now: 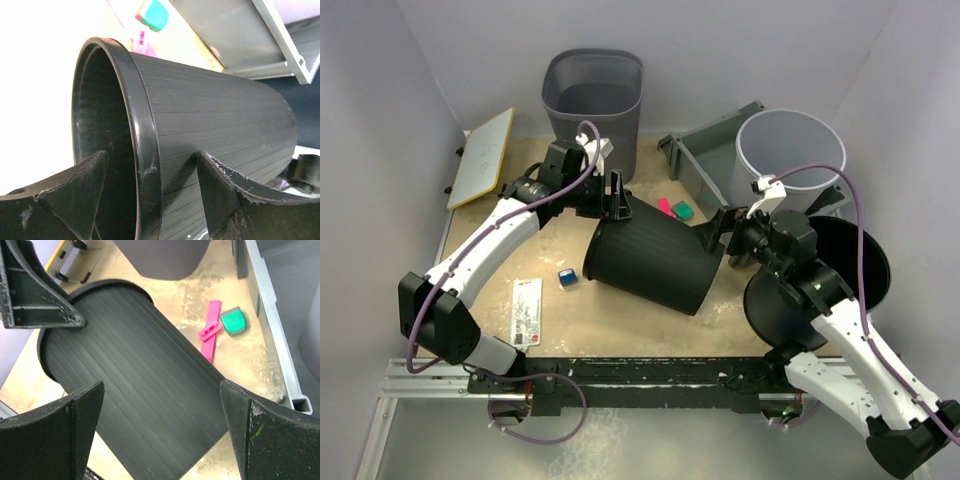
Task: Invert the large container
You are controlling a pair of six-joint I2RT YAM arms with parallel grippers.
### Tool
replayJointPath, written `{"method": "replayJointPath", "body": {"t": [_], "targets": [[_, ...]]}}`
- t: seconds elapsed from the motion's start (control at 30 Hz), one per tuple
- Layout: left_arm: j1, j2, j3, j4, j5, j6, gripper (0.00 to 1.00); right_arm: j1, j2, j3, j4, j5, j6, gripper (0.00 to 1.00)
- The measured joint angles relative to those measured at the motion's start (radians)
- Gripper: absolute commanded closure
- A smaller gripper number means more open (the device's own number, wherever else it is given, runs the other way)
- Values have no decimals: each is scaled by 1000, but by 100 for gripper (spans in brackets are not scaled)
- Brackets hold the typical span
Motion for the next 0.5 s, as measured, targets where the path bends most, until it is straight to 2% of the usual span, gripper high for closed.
{"method": "replayJointPath", "body": {"t": [0.2,0.4,0.5], "targets": [[-2,-36,10,-21,-114,63,30,-1,98,63,-109,-37,15,0],[-2,-121,-18,-16,-204,90,30,-1,179,117,-194,-85,101,0],[-2,-172,-69,-3,-239,90,35,-1,185,112,-218,-92,112,1]]}}
